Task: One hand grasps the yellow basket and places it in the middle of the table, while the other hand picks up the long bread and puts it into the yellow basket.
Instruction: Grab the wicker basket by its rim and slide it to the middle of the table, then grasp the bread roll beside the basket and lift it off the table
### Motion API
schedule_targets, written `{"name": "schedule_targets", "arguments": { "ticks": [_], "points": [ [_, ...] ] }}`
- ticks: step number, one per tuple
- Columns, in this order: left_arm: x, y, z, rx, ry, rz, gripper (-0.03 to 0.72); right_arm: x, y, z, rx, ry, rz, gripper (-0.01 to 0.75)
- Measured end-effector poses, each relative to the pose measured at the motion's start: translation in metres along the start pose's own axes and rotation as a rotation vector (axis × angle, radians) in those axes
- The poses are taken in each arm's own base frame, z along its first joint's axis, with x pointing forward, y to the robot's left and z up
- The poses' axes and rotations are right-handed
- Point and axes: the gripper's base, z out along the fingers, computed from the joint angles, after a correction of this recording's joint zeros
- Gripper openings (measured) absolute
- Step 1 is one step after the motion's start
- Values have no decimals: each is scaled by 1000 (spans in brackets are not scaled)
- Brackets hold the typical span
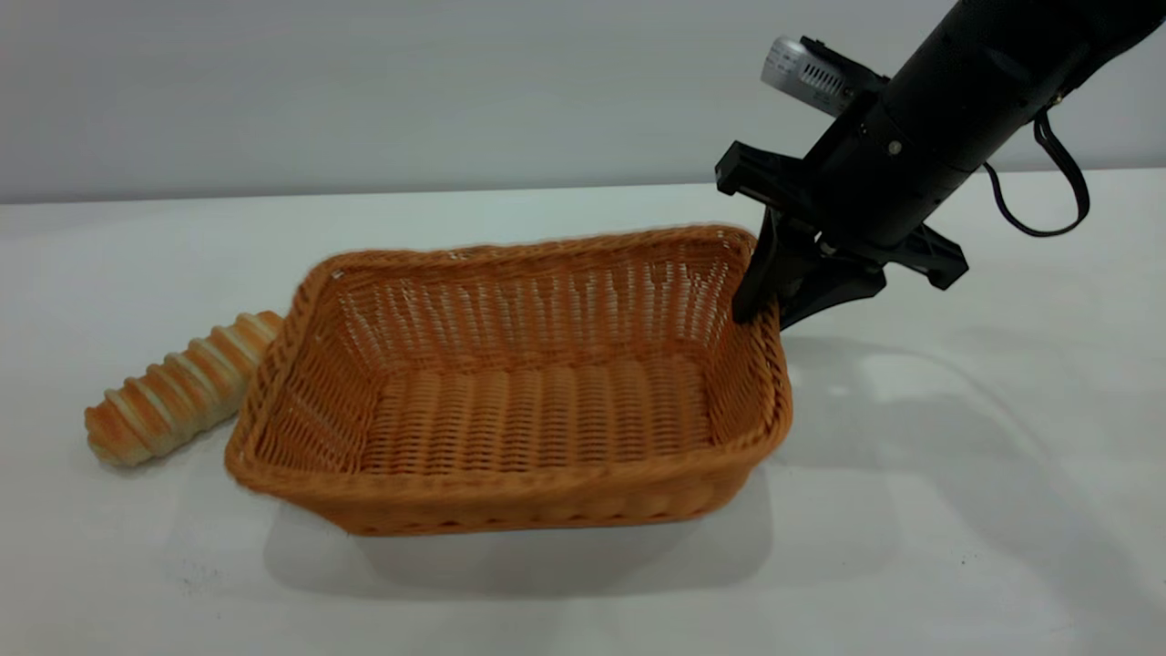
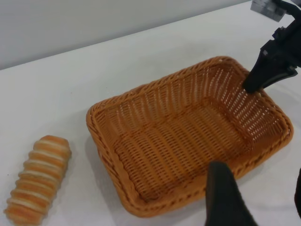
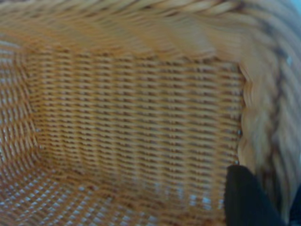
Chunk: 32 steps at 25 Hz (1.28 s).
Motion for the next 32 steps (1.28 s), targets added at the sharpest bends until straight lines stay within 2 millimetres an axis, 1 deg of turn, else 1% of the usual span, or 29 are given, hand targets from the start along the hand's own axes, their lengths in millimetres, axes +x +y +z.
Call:
{"name": "schedule_targets", "arguments": {
  "ticks": [2, 4, 7, 9, 10, 13, 15, 17, 18, 21, 23, 27, 29, 32],
  "points": [
    [0, 0, 0, 1, 2, 0, 418, -1, 0, 0, 1, -7, -4, 387],
    [0, 0, 0, 2, 4, 0, 418, -1, 0, 0, 2, -9, -9, 524],
    [1, 0, 1, 3, 13, -2, 418, -1, 0, -1, 2, -9, -26, 642],
    [2, 1, 6, 6, 42, -9, 418, -1, 1, -4, 10, -7, -68, 678],
    [3, 2, 10, 8, 67, -19, 418, -2, 1, -7, 18, -10, -97, 684],
    [7, 5, 27, 12, 164, -65, 418, -7, 2, -25, 41, -38, -170, 673],
    [8, 9, 41, 12, 233, -94, 418, -13, 2, -46, 66, -80, -221, 644],
    [5, 11, 52, 19, 295, -108, 418, -18, -1, -65, 94, -105, -264, 611],
    [0, 12, 58, 24, 323, -114, 418, -20, -2, -78, 111, -125, -285, 593],
    [-13, 16, 76, 36, 410, -100, 418, -21, -2, -108, 161, -145, -356, 559],
    [-24, 20, 86, 30, 465, -76, 418, -18, 0, -123, 196, -134, -407, 551],
    [-39, 30, 101, -6, 611, -23, 418, -10, 6, -143, 215, -105, -445, 549],
    [-44, 36, 107, -41, 673, 13, 418, -8, 8, -147, 209, -95, -445, 548],
    [-46, 46, 116, -93, 730, 41, 418, -1, 8, -151, 206, -88, -447, 548]
  ]
}}
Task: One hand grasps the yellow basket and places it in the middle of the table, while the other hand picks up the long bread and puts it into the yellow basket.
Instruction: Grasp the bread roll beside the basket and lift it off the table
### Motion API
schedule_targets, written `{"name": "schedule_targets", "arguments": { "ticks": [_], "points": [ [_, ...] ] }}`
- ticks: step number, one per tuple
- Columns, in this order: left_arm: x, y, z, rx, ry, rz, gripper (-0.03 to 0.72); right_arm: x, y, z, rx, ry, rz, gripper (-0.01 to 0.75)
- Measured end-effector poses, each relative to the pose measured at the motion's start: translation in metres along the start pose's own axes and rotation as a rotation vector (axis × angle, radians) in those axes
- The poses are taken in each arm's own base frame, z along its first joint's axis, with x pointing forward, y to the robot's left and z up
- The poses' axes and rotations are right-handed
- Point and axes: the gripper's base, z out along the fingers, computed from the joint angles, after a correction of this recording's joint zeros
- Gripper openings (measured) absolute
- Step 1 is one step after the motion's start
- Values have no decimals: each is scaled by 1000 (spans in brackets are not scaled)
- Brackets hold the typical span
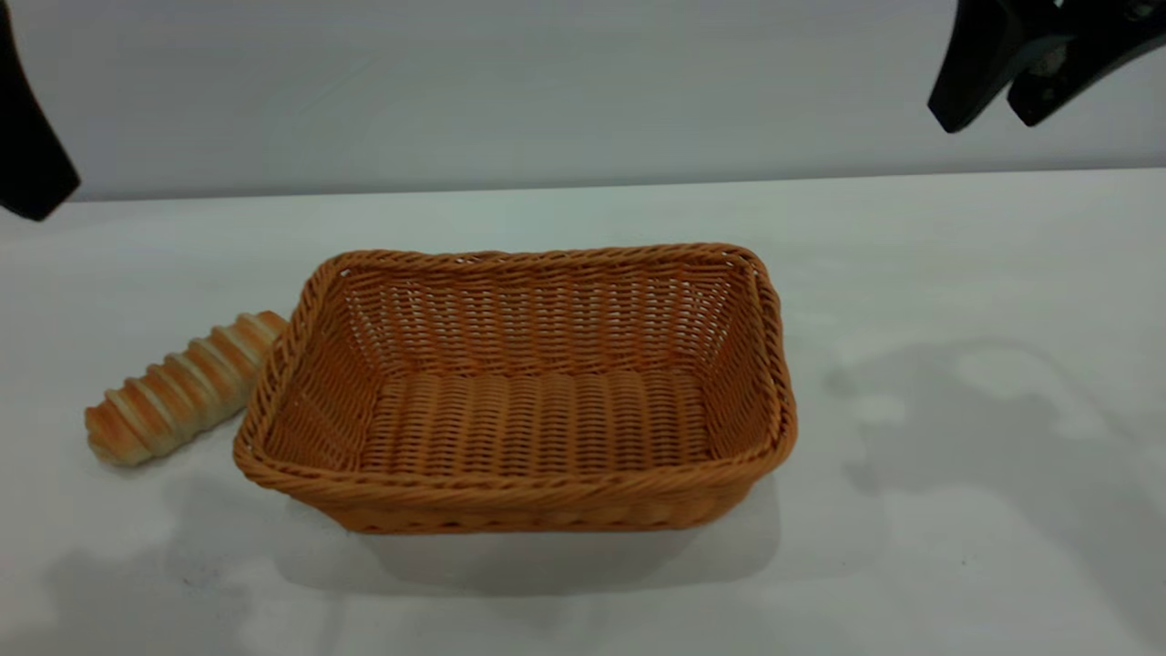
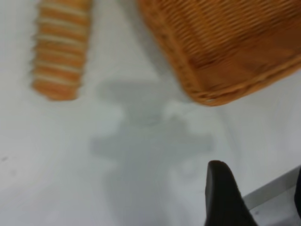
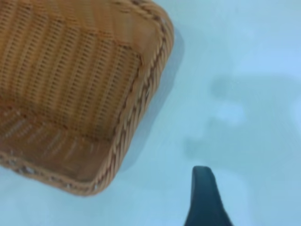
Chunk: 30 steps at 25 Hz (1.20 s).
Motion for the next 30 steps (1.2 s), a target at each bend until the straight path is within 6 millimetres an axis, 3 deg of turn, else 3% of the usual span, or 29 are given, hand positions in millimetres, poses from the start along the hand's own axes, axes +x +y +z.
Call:
{"name": "schedule_targets", "arguments": {
  "ticks": [11, 18, 23, 30],
  "points": [
    [-4, 40, 59, -16, 195, -41, 418, 35, 12, -21, -40, 2, -4, 548],
    [0, 72, 95, -21, 275, -10, 418, 62, 48, -46, -122, -39, -94, 548],
    [-13, 100, 107, -73, 267, -2, 418, 74, 74, -56, -167, -41, -173, 548],
    [-34, 118, 144, -74, 276, 46, 418, 77, 84, -56, -189, -34, -202, 548]
  ]
}}
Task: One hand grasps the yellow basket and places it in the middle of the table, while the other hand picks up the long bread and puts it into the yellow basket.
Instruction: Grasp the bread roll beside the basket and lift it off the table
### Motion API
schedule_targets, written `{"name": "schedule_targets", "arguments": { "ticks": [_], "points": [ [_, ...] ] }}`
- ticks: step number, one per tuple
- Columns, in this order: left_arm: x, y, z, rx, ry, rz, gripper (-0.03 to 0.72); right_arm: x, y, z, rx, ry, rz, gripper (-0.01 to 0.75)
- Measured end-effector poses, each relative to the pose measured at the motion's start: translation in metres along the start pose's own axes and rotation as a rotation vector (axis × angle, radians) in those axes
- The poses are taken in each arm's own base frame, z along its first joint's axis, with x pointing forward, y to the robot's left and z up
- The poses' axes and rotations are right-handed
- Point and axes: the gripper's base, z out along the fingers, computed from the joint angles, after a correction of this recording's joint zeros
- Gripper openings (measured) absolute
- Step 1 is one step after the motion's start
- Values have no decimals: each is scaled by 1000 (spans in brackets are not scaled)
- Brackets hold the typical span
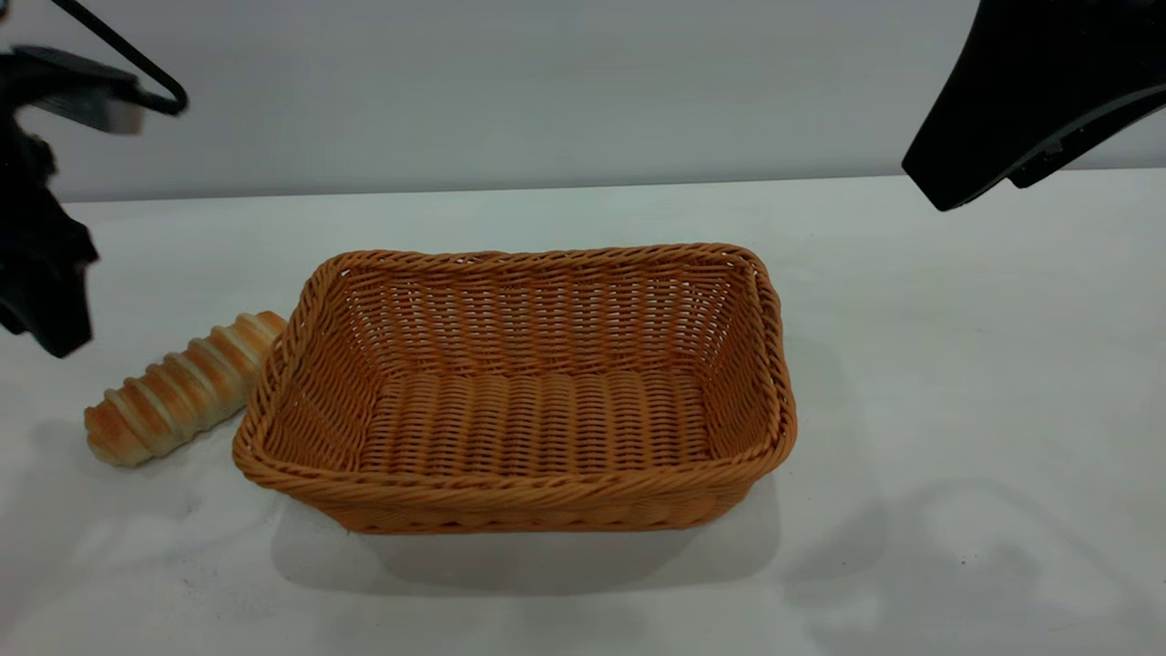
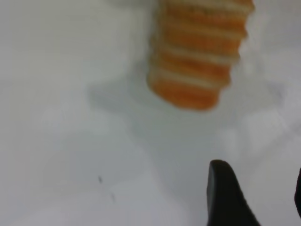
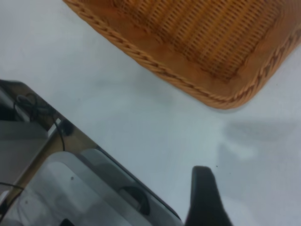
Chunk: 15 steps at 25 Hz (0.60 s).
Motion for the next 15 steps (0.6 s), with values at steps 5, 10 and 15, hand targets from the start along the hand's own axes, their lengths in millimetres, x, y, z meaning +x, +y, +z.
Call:
{"name": "schedule_targets", "arguments": {
  "ticks": [5, 10, 15],
  "points": [
    [-13, 5, 31, 9, 11, 51, 444, 0, 0, 0, -2, 3, 1, 548],
    [-23, 9, 56, 14, 18, 65, 491, 0, 0, 0, -3, 5, 1, 548],
    [-33, 13, 69, -6, -23, 67, 497, 0, 0, 0, -3, 5, 1, 548]
  ]
}}
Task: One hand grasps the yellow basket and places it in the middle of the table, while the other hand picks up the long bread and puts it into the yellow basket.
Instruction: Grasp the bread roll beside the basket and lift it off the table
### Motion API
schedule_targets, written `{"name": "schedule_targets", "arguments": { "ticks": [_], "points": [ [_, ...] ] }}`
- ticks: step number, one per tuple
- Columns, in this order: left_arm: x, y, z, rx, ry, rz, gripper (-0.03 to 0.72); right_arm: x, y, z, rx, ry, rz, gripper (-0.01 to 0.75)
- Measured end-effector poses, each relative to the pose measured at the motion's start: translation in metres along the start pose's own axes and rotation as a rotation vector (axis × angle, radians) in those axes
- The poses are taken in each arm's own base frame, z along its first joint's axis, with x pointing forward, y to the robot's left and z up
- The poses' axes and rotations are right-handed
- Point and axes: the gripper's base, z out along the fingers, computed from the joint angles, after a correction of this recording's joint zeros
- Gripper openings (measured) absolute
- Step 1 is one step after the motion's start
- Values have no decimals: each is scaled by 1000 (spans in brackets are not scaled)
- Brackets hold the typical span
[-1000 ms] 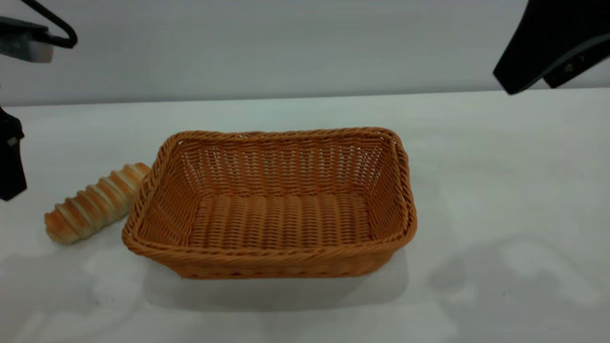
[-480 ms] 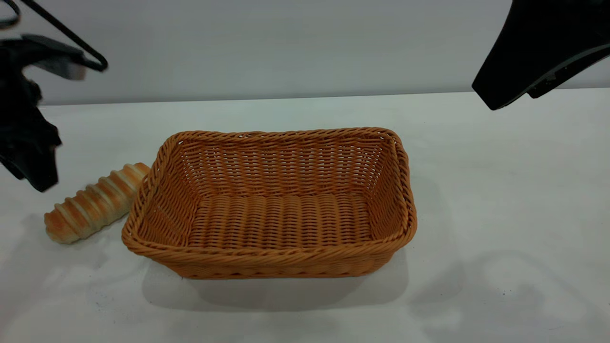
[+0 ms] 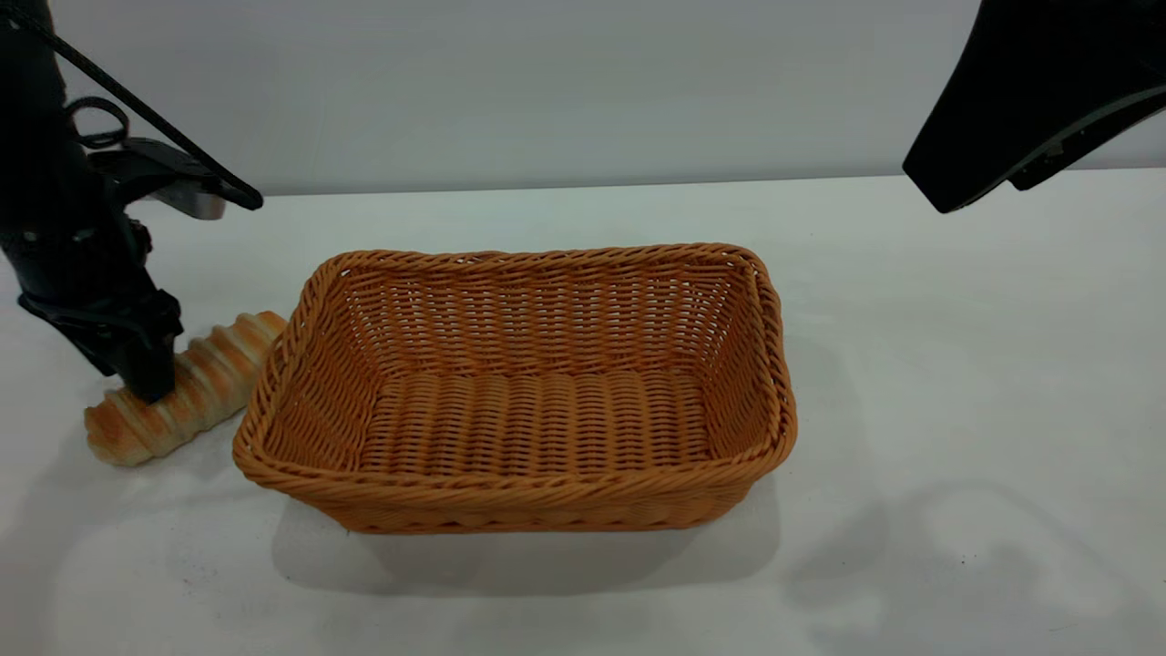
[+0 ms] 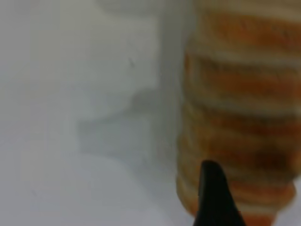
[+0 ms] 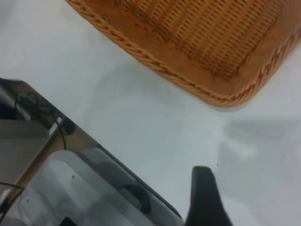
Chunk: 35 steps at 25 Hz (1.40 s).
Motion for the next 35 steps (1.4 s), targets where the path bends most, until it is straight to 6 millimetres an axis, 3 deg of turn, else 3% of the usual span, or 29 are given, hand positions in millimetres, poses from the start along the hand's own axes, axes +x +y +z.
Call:
{"name": "schedule_targets", "arguments": {
  "ticks": [11, 14, 19, 20, 24, 29, 35],
  "points": [
    [-3, 0, 27, 3, 0, -1, 488, -1, 0, 0, 0, -7, 2, 548],
    [-4, 1, 29, -1, -9, -30, 414, -1, 0, 0, 0, -9, -4, 548],
    [-5, 1, 32, -6, -19, -83, 107, -1, 0, 0, -4, -12, -11, 548],
    [-5, 1, 32, -6, -20, -87, 74, -1, 1, 0, -7, -13, -10, 548],
    [-6, 2, 30, -11, -31, -119, 68, -2, 1, 0, -16, -18, -5, 548],
    [-14, 8, 1, -62, -134, -144, 68, -2, 2, 0, -18, -19, -3, 548],
    [-20, 12, -71, -121, -295, -214, 68, -2, 2, 0, -18, -19, -3, 548]
  ]
}}
